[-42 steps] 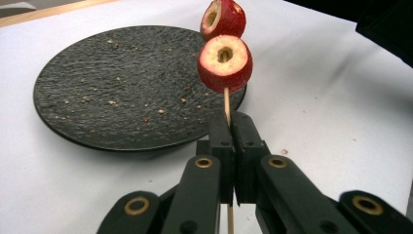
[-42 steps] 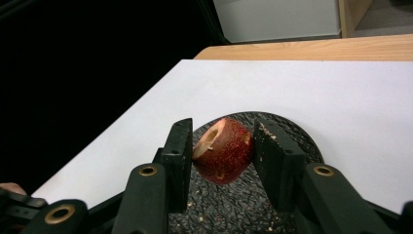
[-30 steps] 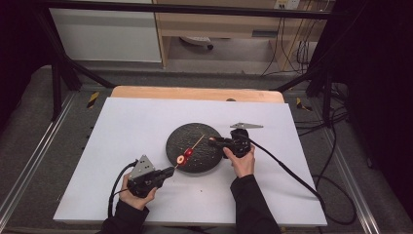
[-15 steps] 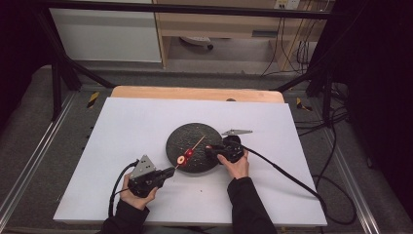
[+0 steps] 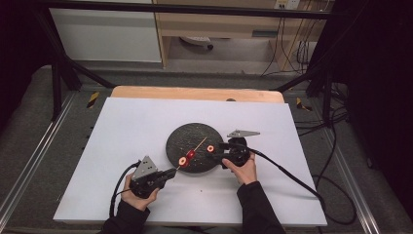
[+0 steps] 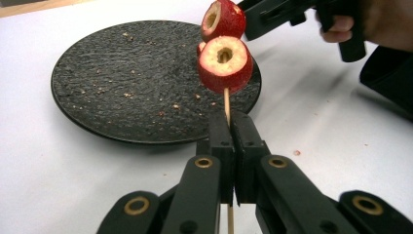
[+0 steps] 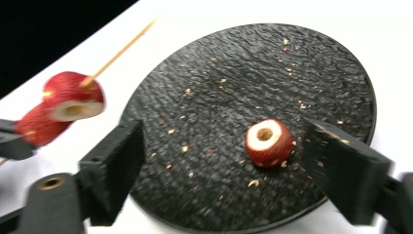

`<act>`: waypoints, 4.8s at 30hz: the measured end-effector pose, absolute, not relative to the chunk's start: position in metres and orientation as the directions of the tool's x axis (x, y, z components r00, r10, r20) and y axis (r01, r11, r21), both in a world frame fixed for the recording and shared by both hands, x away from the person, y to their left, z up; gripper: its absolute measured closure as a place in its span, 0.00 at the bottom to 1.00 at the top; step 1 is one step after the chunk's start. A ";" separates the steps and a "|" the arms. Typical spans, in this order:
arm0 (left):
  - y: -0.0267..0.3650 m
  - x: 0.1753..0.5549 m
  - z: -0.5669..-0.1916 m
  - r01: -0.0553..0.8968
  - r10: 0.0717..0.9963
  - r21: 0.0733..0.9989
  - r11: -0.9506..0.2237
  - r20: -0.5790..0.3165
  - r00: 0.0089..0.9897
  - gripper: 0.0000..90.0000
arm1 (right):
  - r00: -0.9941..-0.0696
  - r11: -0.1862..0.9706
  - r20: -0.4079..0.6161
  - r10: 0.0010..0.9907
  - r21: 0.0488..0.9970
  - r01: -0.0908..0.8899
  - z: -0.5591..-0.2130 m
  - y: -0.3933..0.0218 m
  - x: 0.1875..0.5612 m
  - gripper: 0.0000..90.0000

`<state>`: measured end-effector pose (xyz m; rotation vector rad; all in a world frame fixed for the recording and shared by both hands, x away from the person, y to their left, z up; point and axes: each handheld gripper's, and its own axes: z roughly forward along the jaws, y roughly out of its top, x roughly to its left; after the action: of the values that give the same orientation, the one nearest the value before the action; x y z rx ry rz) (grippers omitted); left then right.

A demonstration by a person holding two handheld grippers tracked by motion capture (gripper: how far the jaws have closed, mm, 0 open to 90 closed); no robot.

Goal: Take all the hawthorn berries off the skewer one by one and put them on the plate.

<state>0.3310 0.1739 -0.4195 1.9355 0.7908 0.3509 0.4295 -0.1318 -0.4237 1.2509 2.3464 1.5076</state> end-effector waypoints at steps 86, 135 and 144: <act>0.135 0.313 -0.428 0.319 0.527 0.859 -0.401 -0.068 0.847 0.98 | -0.660 -0.024 0.473 0.584 0.822 0.569 -0.405 -0.206 0.393 0.68; 0.176 0.336 -0.416 0.378 0.634 0.878 -0.293 -0.117 0.764 0.98 | -0.675 0.245 0.312 0.669 0.765 0.596 -0.450 -0.108 0.425 0.65; 0.175 0.335 -0.417 0.376 0.633 0.877 -0.298 -0.114 0.766 0.98 | -0.695 0.253 0.286 0.660 0.786 0.564 -0.437 -0.114 0.419 0.53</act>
<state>0.3350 0.1754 -0.4170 1.9227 0.7673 0.3101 0.4192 -0.1141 -0.4366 1.1788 2.4044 1.4388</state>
